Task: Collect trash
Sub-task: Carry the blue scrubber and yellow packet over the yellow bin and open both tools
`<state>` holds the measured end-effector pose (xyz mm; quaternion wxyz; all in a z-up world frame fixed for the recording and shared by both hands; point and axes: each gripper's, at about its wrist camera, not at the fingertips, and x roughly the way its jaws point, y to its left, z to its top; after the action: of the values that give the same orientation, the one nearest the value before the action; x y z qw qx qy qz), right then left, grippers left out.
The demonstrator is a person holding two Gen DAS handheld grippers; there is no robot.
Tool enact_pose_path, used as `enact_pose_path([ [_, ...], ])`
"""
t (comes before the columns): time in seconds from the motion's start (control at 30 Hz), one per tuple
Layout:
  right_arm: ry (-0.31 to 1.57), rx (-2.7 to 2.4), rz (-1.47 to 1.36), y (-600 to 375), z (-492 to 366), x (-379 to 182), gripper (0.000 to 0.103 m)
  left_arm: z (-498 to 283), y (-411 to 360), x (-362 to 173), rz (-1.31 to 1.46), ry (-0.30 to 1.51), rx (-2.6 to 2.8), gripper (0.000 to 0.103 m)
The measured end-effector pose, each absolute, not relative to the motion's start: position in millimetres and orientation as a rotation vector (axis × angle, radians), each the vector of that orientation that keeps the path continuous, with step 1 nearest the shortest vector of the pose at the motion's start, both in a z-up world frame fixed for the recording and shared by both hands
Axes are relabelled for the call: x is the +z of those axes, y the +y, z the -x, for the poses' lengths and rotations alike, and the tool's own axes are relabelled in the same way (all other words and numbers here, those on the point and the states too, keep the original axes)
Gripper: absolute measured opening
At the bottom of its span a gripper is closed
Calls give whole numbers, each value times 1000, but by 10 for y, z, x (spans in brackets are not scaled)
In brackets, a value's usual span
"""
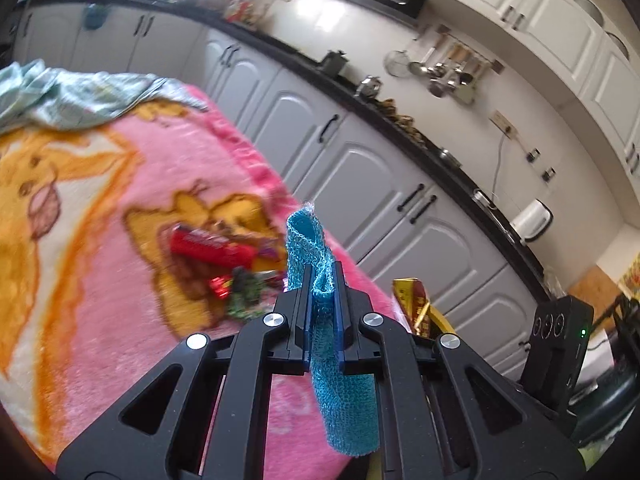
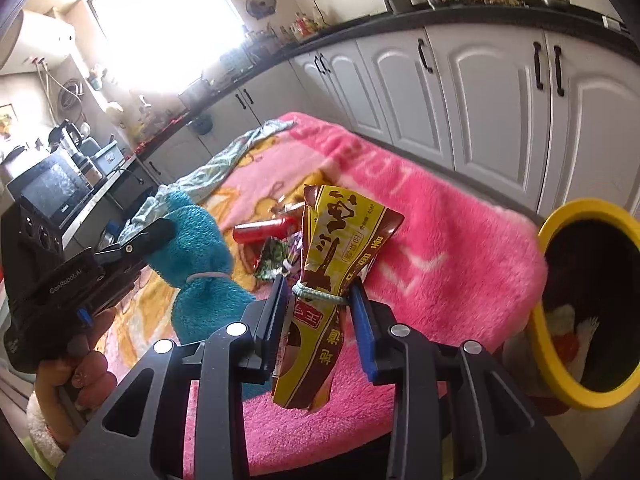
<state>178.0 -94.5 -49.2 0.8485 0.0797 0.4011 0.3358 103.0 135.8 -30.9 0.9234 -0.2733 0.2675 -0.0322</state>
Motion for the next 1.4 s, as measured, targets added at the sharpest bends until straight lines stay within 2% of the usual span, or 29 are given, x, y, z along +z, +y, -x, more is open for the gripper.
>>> enact_pose_path([
  [0.7,737,571,-285,-2111,-2060,-95,30,-1733,262,155,442,519,-253,4],
  [1.13,716,436,-371,-3022,-2226,-175,30,-2234,-734,145,344,554,-379,4],
  [1.4,693,369,-358,-3349,-2262,-222,30,-2448,-1092,46,308,575,-411,4],
])
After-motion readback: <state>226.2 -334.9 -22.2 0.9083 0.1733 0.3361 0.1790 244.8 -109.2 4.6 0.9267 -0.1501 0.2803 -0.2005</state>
